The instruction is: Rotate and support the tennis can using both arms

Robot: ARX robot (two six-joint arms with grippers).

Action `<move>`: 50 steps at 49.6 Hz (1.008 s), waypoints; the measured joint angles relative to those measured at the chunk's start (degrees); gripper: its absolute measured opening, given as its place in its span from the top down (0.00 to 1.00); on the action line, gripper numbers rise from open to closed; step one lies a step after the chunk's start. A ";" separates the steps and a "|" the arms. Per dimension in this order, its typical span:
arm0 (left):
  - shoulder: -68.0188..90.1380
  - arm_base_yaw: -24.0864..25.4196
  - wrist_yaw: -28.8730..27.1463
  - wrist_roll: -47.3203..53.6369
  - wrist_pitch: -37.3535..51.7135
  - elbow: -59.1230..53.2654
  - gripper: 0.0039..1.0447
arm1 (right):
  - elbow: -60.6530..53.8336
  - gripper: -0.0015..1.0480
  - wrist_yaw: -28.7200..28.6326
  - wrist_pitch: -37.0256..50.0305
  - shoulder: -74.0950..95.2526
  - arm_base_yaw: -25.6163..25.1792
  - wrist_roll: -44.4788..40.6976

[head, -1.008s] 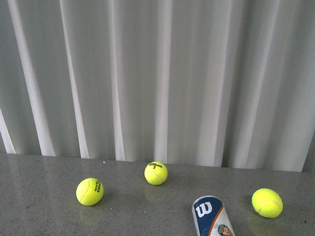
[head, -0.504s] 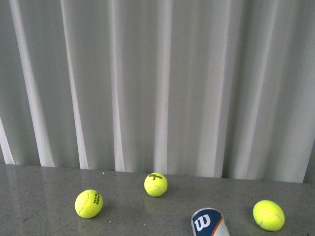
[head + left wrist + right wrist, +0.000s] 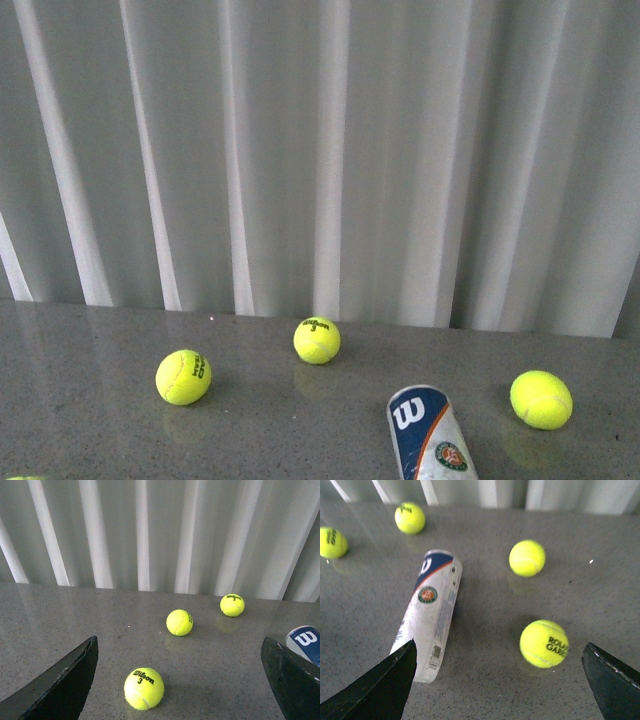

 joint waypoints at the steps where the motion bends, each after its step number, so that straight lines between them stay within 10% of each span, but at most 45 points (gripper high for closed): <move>1: 0.00 0.00 0.00 0.00 0.00 0.00 0.06 | 0.57 0.07 0.20 0.35 1.75 0.42 -0.04; 50: -0.02 0.00 0.00 0.00 0.00 0.00 0.06 | 34.12 0.07 0.17 -0.83 58.47 14.25 13.03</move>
